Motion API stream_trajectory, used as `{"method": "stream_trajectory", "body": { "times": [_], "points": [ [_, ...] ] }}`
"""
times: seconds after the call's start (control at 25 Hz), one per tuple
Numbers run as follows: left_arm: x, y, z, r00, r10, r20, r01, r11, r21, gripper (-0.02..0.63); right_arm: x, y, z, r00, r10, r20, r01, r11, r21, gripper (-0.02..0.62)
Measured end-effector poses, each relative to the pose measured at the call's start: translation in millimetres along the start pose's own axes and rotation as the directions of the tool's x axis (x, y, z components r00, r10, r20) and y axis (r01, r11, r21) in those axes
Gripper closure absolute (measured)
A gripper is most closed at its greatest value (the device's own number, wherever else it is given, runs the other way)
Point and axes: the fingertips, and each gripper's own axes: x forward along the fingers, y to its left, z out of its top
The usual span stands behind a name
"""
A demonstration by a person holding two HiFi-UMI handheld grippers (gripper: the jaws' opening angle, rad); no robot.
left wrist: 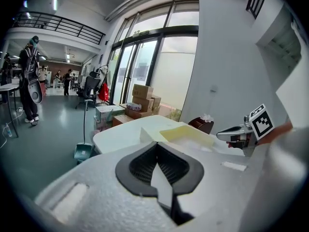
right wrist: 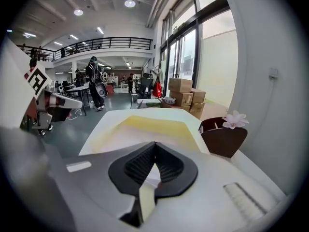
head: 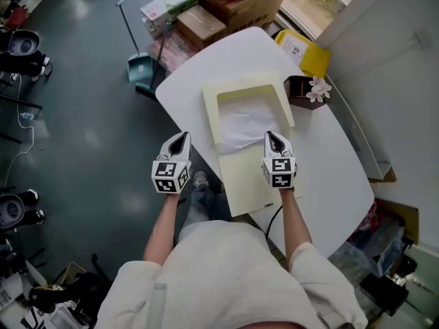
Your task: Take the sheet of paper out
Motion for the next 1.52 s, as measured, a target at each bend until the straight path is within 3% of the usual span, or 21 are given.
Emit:
{"method": "stream_trajectory", "body": {
  "times": [0.32, 0.56, 0.64, 0.8, 1.04, 1.12, 1.28, 1.32, 1.36, 1.52],
  "points": [
    [4.4, 4.3, -25.0, 0.999, -0.004, -0.04, 0.003, 1.0, -0.01, 0.604, 9.3, 14.3, -26.4, 0.997, 0.047, -0.055, -0.049, 0.998, -0.049, 0.594],
    [5.8, 0.4, -37.4, 0.999, -0.008, -0.053, 0.006, 0.999, -0.033, 0.604, 19.9, 24.1, -57.5, 0.983, 0.092, -0.16, -0.124, 0.97, -0.208, 0.594],
    [6.1, -1.1, -41.8, 0.998, -0.008, -0.058, 0.005, 0.999, -0.041, 0.604, 23.9, 29.1, -70.1, 0.974, 0.103, -0.203, -0.164, 0.937, -0.309, 0.594],
    [6.4, -3.0, -44.2, 0.998, -0.006, -0.058, 0.003, 0.998, -0.055, 0.604, 29.1, 38.6, -85.8, 0.959, 0.117, -0.257, -0.235, 0.836, -0.495, 0.594],
    [3.9, -0.3, -44.5, 0.998, 0.01, -0.054, -0.013, 0.998, -0.062, 0.604, 38.0, 47.3, -100.4, 0.944, 0.114, -0.311, -0.31, 0.63, -0.711, 0.594],
    [2.0, 2.0, -47.0, 0.998, 0.016, -0.057, -0.02, 0.998, -0.064, 0.604, 41.8, 47.3, -104.7, 0.94, 0.105, -0.325, -0.323, 0.582, -0.747, 0.594],
    [0.8, 4.7, -49.1, 0.998, 0.027, -0.061, -0.031, 0.997, -0.071, 0.604, 48.5, 43.6, -112.8, 0.924, 0.105, -0.367, -0.362, 0.543, -0.757, 0.575],
    [0.8, 5.2, -49.1, 0.998, 0.028, -0.061, -0.033, 0.997, -0.072, 0.604, 49.8, 43.3, -114.9, 0.917, 0.112, -0.383, -0.379, 0.544, -0.749, 0.504],
    [0.8, 5.7, -49.0, 0.998, 0.03, -0.061, -0.034, 0.997, -0.072, 0.604, 51.2, 42.8, -115.9, 0.912, 0.116, -0.394, -0.39, 0.545, -0.742, 0.476],
    [0.2, 7.3, -47.2, 0.998, 0.035, -0.059, -0.039, 0.997, -0.071, 0.604, 57.9, 40.3, -111.9, 0.908, 0.119, -0.402, -0.401, 0.53, -0.747, 0.469]
  ]
}}
